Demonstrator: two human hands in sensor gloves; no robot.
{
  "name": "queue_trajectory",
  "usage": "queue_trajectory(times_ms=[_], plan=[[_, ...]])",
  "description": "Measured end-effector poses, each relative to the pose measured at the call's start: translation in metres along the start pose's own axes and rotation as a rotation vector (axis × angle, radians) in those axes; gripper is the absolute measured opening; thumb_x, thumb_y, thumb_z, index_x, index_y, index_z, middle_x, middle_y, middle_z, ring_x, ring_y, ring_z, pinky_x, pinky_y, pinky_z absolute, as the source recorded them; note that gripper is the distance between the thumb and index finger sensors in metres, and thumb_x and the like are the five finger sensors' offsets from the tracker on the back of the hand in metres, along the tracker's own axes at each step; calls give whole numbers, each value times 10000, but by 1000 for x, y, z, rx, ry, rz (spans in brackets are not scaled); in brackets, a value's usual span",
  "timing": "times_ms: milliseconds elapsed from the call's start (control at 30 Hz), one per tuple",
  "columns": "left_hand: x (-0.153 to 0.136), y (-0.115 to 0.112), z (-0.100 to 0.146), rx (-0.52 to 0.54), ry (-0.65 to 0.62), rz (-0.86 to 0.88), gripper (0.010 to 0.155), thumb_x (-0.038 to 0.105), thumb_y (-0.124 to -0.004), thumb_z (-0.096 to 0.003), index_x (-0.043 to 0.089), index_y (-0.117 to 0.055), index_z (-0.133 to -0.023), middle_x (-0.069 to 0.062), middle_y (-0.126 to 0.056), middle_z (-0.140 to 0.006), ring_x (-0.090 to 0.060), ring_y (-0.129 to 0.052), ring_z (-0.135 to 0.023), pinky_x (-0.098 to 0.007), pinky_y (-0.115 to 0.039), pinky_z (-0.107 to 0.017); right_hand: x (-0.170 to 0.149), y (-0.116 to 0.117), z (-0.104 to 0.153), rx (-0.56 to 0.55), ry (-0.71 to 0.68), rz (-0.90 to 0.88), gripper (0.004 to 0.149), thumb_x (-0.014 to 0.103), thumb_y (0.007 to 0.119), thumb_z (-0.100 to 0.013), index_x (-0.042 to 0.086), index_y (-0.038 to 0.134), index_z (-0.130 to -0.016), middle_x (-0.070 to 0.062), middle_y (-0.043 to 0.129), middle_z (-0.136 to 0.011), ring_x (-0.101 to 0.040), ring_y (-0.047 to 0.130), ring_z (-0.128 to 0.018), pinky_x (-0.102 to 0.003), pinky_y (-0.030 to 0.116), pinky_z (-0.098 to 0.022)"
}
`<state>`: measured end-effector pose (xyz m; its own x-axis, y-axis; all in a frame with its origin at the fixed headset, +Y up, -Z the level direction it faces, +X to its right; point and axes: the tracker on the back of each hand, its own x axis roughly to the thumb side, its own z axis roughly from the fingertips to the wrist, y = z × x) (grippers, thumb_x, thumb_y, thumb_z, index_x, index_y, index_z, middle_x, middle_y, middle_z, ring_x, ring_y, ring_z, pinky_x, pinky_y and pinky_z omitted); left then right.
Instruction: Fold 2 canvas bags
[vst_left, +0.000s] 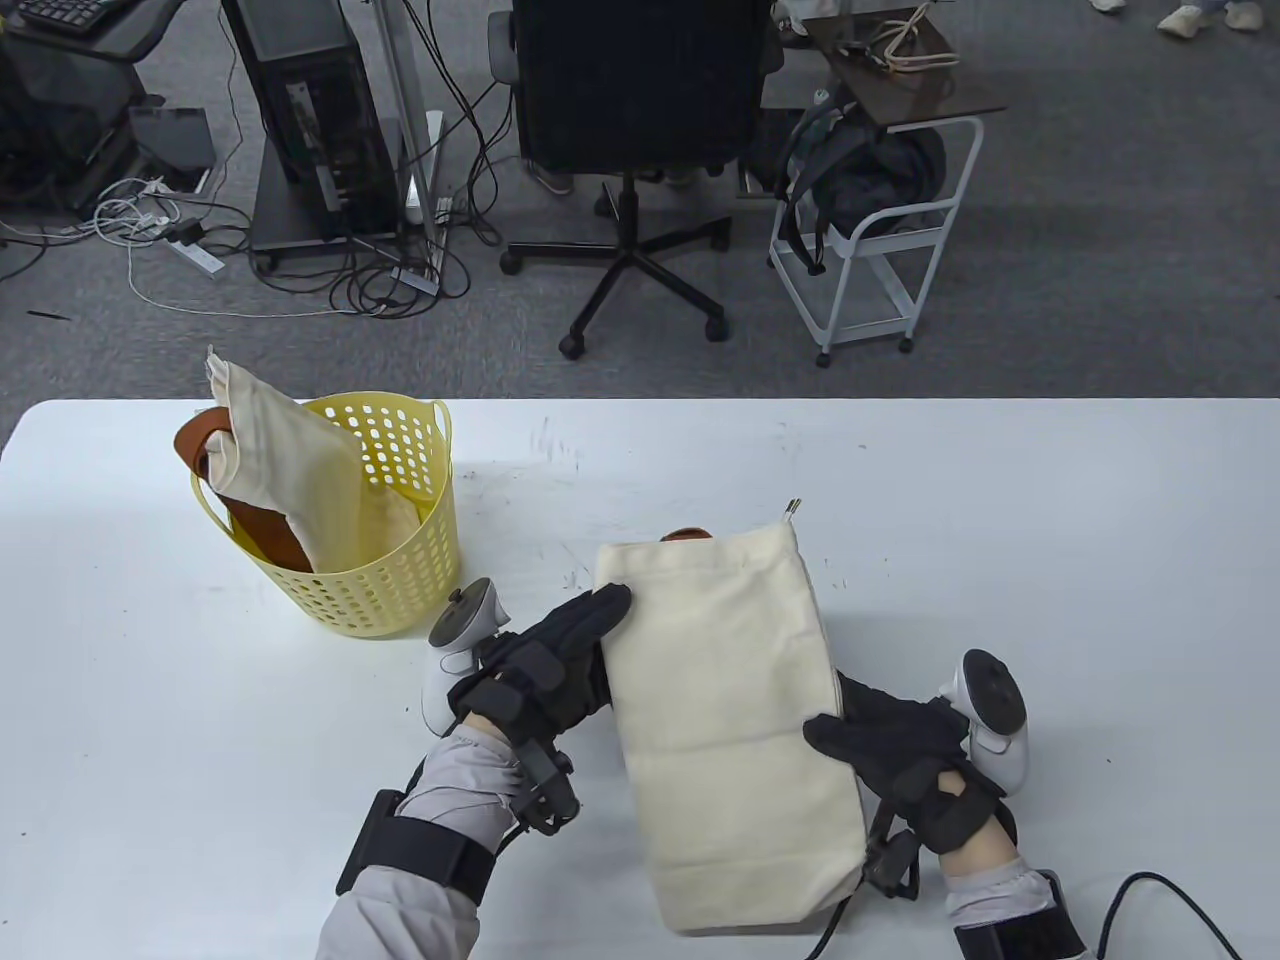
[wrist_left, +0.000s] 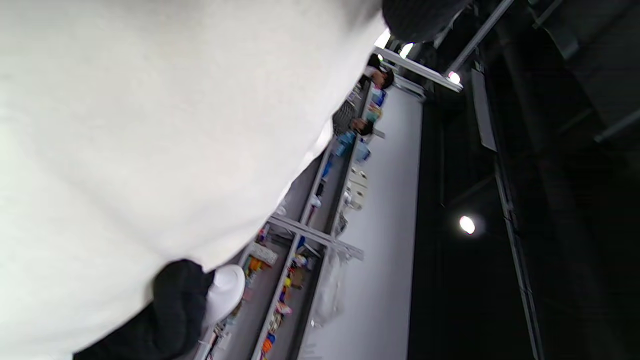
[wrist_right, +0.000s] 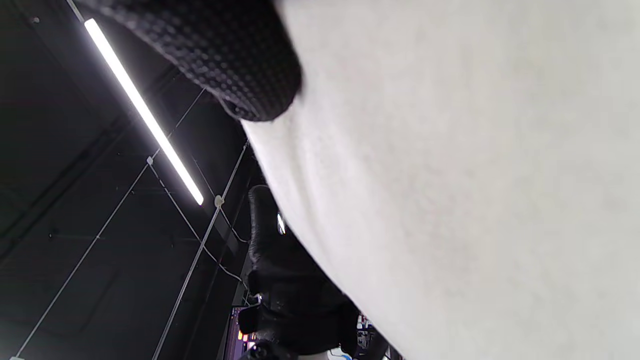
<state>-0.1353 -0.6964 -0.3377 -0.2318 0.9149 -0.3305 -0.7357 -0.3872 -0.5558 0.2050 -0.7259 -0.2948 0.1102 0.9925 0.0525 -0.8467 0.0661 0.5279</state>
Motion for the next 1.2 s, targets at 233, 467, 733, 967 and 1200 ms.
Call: queue_trajectory(times_ms=[233,467,733,967,1200], plan=[[1,-7,0,203,-68,-126,749,470,-605,-698,80,-220,-1207,-260,-250,-1218,-528,-309,-1080,-703,-387,-726,1,-2,2,-103,-30,35,633,270,803,-509,186,520,-1069,-171,947,-701,-234,955,-383,-508,785,-460],[-14,-77,-26,-122,94,-377,679,442,-648,-686,26,-449,-1183,-271,-587,-1142,-495,-643,-981,-657,-571,-678,4,9,1,-122,-75,45,701,256,810,-494,165,434,-1079,-200,910,-738,-242,968,-418,-513,781,-475],[0,-116,-37,36,28,-942,829,538,-777,-617,-93,-545,-1102,-312,-777,-971,-506,-860,-791,-644,-696,-575,4,18,-3,4,-66,82,856,464,884,-458,178,387,-1094,-237,860,-729,-265,951,-463,-548,752,-502],[-4,-109,-38,83,23,-926,733,488,-783,-614,-98,-666,-1038,-274,-895,-877,-451,-952,-705,-600,-761,-530,0,20,-4,1,-18,14,680,295,782,-527,180,409,-1084,-226,890,-716,-286,953,-457,-561,741,-500],[-8,-110,-38,199,38,-1122,728,504,-851,-564,-95,-772,-969,-225,-997,-765,-373,-1046,-565,-525,-839,-444,5,36,-5,-19,73,235,966,547,868,-460,100,296,-1097,-218,856,-750,-307,926,-493,-594,701,-526]])
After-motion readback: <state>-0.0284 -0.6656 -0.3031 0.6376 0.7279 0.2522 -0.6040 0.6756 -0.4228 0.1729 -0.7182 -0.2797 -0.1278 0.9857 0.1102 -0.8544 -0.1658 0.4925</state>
